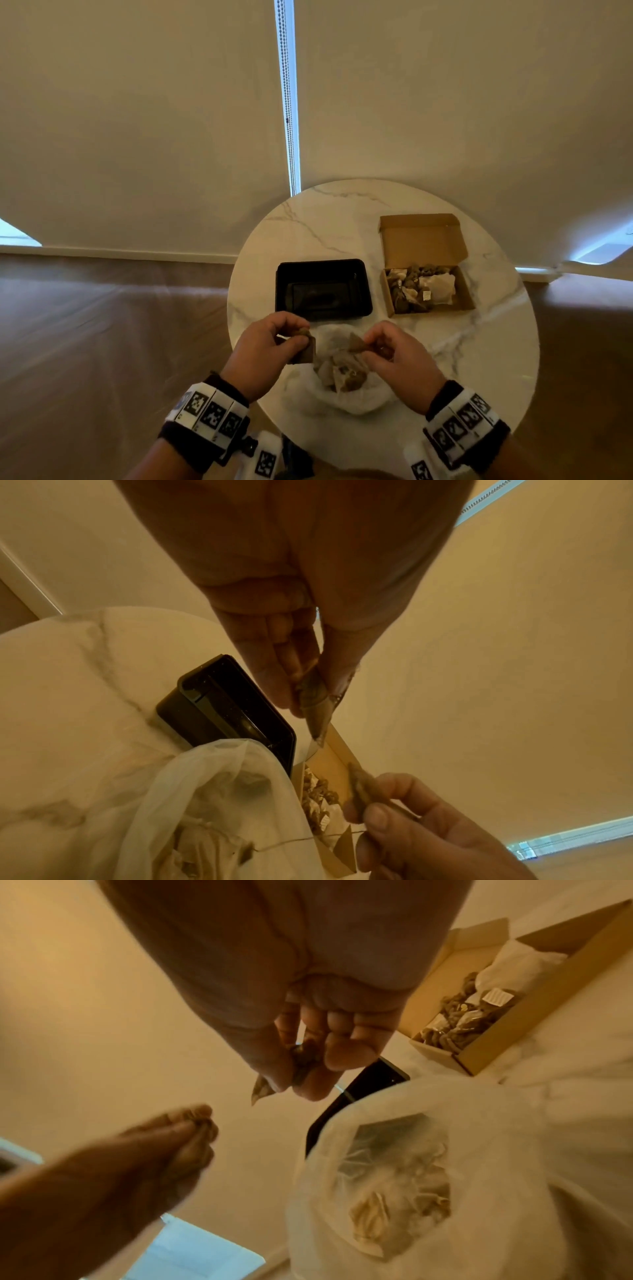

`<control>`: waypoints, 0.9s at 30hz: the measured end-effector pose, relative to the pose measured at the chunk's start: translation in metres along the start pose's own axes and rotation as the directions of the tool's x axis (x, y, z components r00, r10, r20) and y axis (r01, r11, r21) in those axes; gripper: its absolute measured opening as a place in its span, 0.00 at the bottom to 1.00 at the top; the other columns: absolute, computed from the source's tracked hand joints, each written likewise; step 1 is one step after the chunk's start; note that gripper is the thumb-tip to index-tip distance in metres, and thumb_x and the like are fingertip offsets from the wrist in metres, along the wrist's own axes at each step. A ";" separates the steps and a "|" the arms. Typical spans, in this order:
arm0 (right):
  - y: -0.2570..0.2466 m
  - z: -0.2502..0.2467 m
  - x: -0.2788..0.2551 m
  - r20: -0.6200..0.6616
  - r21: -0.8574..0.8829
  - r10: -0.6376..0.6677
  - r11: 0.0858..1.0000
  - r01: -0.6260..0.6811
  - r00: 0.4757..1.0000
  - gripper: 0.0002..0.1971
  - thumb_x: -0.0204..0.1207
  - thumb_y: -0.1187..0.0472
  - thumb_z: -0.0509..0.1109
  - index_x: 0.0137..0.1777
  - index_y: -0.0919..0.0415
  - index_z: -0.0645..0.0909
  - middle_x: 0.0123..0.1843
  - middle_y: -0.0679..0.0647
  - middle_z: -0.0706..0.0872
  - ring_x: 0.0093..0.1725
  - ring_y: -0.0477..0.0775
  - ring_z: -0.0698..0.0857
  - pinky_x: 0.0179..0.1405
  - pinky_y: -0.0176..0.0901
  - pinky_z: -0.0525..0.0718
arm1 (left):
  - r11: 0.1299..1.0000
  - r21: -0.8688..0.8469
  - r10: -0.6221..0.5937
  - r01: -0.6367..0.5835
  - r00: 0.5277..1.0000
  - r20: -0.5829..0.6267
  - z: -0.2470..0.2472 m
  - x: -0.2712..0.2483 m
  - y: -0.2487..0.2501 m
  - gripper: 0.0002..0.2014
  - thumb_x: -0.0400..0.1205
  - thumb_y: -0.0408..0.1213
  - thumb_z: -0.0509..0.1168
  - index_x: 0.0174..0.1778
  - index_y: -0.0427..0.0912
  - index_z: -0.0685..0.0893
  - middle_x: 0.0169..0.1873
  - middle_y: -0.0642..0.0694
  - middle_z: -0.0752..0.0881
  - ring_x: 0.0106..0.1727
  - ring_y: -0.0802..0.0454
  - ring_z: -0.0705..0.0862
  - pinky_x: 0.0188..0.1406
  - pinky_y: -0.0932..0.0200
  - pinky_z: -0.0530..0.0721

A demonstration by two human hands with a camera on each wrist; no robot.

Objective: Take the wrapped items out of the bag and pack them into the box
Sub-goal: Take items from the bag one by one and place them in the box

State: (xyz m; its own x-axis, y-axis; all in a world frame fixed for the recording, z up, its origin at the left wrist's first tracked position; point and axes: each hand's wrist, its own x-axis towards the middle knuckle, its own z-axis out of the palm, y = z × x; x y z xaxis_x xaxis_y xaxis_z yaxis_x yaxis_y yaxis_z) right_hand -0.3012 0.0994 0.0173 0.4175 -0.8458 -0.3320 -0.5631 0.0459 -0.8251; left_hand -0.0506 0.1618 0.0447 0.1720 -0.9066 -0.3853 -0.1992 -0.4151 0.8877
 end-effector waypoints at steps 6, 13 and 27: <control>-0.022 -0.033 -0.021 -0.119 0.236 -0.060 0.968 0.087 0.991 0.09 0.79 0.70 0.75 0.54 0.56 0.84 0.43 0.48 0.92 0.38 0.46 0.89 0.35 0.32 0.82 | 0.997 -0.071 -0.012 0.018 0.996 0.092 0.013 0.006 0.018 0.11 0.81 0.28 0.75 0.57 0.45 0.90 0.47 0.43 0.93 0.49 0.45 0.93 0.52 0.48 0.94; -0.031 -0.057 -0.025 -0.222 0.307 -0.101 0.937 0.168 0.970 0.05 0.80 0.68 0.75 0.51 0.60 0.83 0.41 0.58 0.91 0.36 0.54 0.88 0.32 0.41 0.83 | 0.978 -0.205 0.017 0.036 0.969 0.247 0.026 0.004 0.061 0.08 0.81 0.30 0.75 0.50 0.47 0.94 0.49 0.42 0.94 0.52 0.45 0.93 0.55 0.49 0.92; -0.075 -0.078 -0.013 -0.054 0.454 -0.179 0.872 0.184 0.982 0.16 0.87 0.52 0.63 0.52 0.66 0.83 0.35 0.59 0.86 0.29 0.55 0.77 0.26 0.43 0.73 | 0.764 0.255 0.473 -0.593 0.783 0.404 0.028 -0.009 0.117 0.09 0.83 0.38 0.74 0.55 0.57 0.93 0.70 0.67 0.81 0.65 0.68 0.84 0.64 0.62 0.87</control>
State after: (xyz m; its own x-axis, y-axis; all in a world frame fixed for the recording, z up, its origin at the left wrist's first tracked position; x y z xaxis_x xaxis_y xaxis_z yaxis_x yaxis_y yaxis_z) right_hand -0.3198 0.0655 0.1189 0.4720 -0.8680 -0.1540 -0.0907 0.1259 -0.9879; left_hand -0.1022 0.1194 0.1448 -0.3491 -0.9369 0.0165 -0.5004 0.2013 0.8421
